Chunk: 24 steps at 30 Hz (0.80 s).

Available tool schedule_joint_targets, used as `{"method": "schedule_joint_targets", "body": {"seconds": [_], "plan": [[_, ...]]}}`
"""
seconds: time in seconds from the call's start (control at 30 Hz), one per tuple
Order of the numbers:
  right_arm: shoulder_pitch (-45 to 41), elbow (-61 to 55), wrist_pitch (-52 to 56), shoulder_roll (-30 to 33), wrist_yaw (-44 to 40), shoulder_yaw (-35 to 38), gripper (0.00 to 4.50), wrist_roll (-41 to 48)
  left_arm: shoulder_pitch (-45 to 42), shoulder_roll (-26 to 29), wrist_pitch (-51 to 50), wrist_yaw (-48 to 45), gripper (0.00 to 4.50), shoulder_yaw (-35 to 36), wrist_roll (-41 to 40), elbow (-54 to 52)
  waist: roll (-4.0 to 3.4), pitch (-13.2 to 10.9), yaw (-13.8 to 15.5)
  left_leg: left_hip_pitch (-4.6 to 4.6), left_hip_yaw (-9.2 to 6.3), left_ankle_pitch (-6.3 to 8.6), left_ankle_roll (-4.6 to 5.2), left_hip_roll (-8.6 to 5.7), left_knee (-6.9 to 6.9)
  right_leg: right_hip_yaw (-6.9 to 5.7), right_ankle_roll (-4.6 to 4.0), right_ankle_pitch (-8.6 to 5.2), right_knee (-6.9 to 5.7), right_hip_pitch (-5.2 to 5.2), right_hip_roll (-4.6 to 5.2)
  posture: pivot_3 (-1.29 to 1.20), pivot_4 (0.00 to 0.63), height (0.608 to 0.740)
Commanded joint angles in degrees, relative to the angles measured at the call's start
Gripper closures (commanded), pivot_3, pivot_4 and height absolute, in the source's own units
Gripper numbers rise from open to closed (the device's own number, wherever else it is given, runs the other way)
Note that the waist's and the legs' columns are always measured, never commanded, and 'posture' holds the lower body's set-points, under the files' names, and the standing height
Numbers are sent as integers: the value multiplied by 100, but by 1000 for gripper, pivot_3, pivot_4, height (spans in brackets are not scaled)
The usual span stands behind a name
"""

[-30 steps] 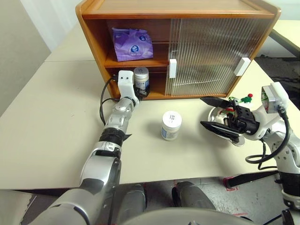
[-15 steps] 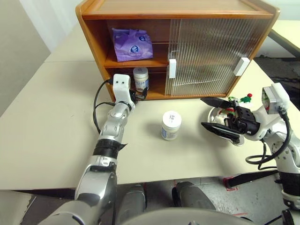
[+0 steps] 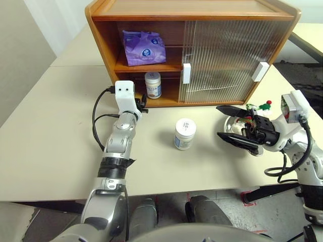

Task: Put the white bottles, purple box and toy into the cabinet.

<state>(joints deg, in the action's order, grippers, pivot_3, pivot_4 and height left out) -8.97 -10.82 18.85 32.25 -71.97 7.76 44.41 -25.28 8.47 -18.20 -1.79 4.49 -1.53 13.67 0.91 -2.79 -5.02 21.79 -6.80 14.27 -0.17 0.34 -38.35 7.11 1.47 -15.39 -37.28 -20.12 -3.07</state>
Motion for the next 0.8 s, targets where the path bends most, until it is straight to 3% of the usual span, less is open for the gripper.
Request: {"method": "schedule_joint_targets", "body": {"seconds": [0.03, 0.1, 0.13, 0.8], "plan": [[-36, 6, -64, 21, -32, -31, 0, -70, -125, 24, -8, 67, 3740, 1, 75, 203, 0, 0, 6, 0, 0, 0, 0, 0, 0, 0, -8, 5, 0, 0, 0, -158, 45, 740], [-29, -15, -62, 22, -18, -27, 0, -75, -221, 15, 32, 94, 4418, -9, 78, 349, 0, 0, 9, 0, 0, 0, 0, 0, 0, 0, -32, 19, 0, 0, 0, -159, 46, 740], [-26, -30, -56, 22, -5, -21, 0, -70, -285, 13, 60, 108, 4467, -14, 85, 448, 0, 0, 9, 0, 0, 0, 0, 0, 0, 0, -34, 20, 0, 0, 0, -160, 46, 740], [38, -90, -84, 24, 75, 1, 0, -93, -1191, 56, 673, 222, 4467, -23, 195, 1959, 0, 0, 9, 1, -1, -1, 1, 0, 0, 2, 5, 3, 1, 0, 0, -179, 47, 740]]}}
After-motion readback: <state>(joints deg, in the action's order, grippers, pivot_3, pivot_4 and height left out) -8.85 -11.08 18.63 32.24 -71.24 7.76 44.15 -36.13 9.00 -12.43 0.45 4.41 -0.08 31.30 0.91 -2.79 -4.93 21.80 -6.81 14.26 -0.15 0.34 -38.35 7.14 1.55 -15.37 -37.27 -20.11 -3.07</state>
